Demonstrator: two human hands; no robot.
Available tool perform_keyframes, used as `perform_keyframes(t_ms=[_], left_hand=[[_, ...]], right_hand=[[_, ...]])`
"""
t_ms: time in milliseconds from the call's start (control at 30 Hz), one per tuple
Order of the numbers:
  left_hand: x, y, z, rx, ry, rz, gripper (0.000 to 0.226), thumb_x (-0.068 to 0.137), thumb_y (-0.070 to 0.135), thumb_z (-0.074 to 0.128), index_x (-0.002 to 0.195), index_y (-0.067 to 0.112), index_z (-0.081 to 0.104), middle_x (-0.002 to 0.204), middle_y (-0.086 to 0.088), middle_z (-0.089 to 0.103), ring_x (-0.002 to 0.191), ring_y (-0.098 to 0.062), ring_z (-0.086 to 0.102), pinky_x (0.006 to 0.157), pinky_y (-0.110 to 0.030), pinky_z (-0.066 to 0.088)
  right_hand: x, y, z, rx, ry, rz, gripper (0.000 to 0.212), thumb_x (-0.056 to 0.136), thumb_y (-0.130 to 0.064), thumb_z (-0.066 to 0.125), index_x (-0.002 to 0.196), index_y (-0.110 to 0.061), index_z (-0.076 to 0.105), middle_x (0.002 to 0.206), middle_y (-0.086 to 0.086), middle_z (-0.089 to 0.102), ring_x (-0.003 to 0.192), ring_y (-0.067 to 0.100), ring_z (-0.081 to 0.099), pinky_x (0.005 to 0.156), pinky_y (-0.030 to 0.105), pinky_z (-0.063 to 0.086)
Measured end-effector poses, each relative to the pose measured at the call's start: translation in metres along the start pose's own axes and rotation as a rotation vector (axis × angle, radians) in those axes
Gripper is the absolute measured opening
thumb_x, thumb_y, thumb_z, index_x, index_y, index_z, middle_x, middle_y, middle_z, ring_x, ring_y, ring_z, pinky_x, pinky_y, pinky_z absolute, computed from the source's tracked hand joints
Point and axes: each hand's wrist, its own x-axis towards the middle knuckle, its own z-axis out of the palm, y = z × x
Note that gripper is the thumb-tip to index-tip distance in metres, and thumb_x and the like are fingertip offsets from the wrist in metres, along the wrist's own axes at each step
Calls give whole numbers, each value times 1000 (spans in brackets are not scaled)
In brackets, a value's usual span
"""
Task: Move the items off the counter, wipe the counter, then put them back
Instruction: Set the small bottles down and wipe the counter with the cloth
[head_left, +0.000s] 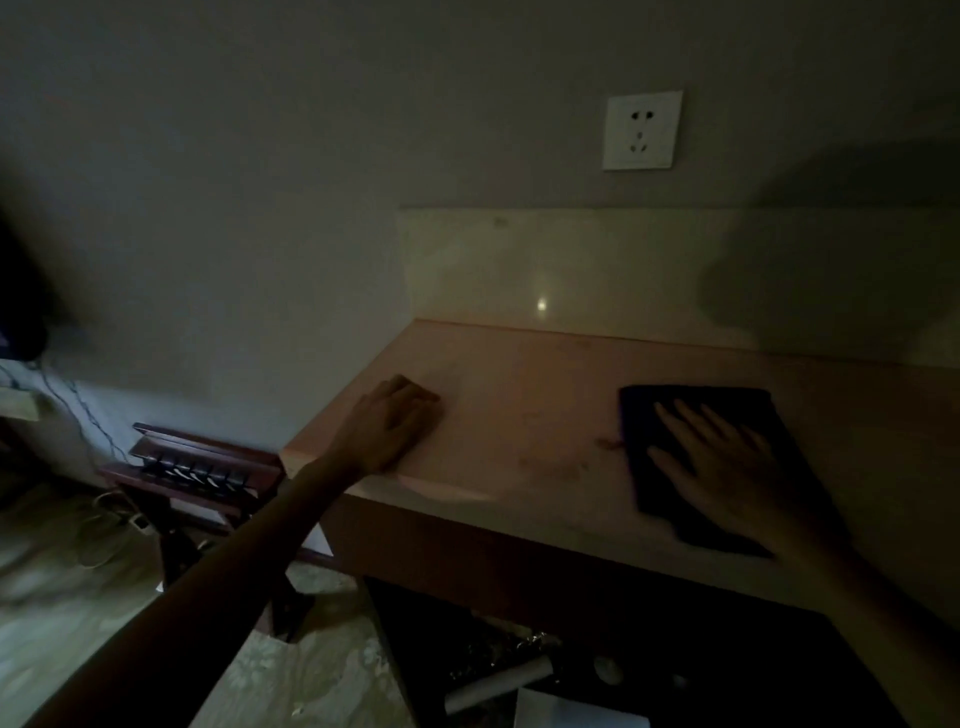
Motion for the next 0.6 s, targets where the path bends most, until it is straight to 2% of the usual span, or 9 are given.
perform_keyframes(t_ms=[133, 267, 367, 467, 600], left_hand=[[-9, -68, -23, -170, 179, -183, 43, 95, 46, 38, 117, 21, 65, 112, 3, 54, 106, -19, 57, 89, -38, 47], [-19, -125, -39, -229, 231, -254, 28, 102, 28, 46, 116, 15, 67, 113, -4, 58, 107, -21, 59, 92, -39, 49], [-32, -147, -56, -237, 251, -261, 30, 103, 27, 44, 121, 13, 63, 117, -4, 57, 108, -17, 57, 92, -34, 48], [-43, -160, -71, -222, 271, -276, 29, 103, 26, 42, 122, 13, 61, 118, -3, 56, 106, -14, 56, 89, -29, 46], [-45, -154, -70, -220, 319, -288, 27, 103, 24, 43, 120, 14, 61, 118, -4, 55, 105, -16, 58, 86, -27, 44]], right_hand=[[56, -128, 21, 23, -6, -75, 71, 90, -67, 6, 153, -35, 4, 163, -9, 4, 150, 16, 5, 120, 43, 7], [107, -263, 45, 60, -26, -221, 67, 93, -64, 10, 153, -33, 5, 163, -7, 4, 150, 18, 4, 120, 46, 5], [122, -340, 53, 69, -53, -308, 67, 94, -62, 11, 154, -32, 6, 163, -6, 4, 150, 19, 3, 121, 46, 4], [116, -370, 56, 66, -51, -388, 67, 94, -63, 11, 153, -33, 7, 163, -7, 5, 150, 18, 3, 120, 44, 3], [93, -358, 49, 69, -85, -546, 68, 93, -67, 11, 153, -37, 5, 163, -12, 2, 150, 12, 0, 121, 41, 3]])
